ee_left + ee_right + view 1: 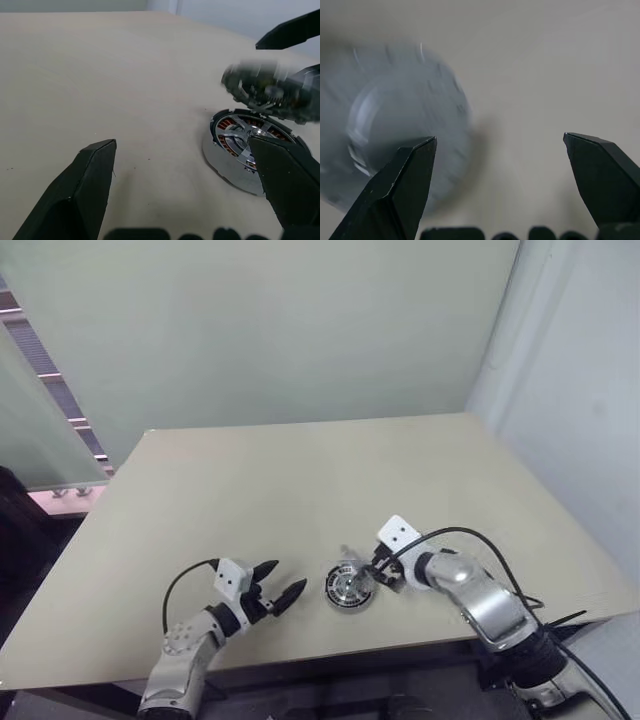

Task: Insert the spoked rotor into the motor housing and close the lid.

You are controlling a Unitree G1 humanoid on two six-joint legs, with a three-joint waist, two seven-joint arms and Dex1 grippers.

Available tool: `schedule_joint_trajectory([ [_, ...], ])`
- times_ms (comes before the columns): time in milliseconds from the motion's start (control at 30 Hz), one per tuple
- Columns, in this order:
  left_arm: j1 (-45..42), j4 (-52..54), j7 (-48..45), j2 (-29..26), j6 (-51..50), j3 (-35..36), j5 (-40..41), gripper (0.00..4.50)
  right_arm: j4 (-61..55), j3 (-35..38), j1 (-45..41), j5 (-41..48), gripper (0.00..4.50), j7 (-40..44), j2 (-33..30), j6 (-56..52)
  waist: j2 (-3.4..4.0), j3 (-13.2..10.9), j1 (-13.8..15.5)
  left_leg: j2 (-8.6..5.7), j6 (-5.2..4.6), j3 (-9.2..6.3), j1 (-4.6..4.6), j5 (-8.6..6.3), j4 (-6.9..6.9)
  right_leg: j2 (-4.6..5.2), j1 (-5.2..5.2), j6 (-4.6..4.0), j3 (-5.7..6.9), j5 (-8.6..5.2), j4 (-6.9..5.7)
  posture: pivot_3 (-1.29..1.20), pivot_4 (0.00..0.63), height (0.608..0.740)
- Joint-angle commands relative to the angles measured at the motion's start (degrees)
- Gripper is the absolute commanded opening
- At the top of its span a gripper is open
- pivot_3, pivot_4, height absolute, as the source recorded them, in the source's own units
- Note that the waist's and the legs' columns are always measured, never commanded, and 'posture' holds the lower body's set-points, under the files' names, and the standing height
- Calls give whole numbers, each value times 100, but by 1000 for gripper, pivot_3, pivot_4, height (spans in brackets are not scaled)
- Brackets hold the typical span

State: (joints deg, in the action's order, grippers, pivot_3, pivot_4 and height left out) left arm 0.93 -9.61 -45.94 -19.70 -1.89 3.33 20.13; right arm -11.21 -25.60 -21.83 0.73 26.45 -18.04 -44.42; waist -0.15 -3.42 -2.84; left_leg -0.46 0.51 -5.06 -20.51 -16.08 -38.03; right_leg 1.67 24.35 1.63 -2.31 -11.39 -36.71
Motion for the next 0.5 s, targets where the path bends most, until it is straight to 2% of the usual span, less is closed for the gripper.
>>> schedule_joint_trajectory([
  [33, -94, 300, -19, -55, -1, 3, 18, 4500, -134, -100, -1, 10, 4444, 68, 161, 192, 0, 0, 2, 0, 0, -1, 0, 0, -1, 0, -1, 0, 0, 0, 0, 0, 0, 740],
  [200, -92, 354, -49, -80, -25, -38, -1, 4500, 95, -92, 73, 43, 4444, 185, 262, 402, -1, 1, 2, -5, 1, -3, -2, 0, -7, 3, -5, 0, -2, 0, 1, 0, 0, 740],
  [367, -23, 534, -242, -180, -142, -176, 0, 4500, 242, 392, 25, 297, 4444, 351, 241, 562, -1, 1, 2, -4, 1, -4, 0, 0, -8, 1, -5, -1, 0, 0, -2, 0, 0, 740],
  [500, -4, 691, -409, -261, -286, -265, 73, 4500, 245, 786, -77, 701, 4444, 813, 129, 634, -1, 1, 2, -4, 1, -2, 0, 0, -8, 1, -6, -1, -1, 0, -1, 0, 0, 740],
])
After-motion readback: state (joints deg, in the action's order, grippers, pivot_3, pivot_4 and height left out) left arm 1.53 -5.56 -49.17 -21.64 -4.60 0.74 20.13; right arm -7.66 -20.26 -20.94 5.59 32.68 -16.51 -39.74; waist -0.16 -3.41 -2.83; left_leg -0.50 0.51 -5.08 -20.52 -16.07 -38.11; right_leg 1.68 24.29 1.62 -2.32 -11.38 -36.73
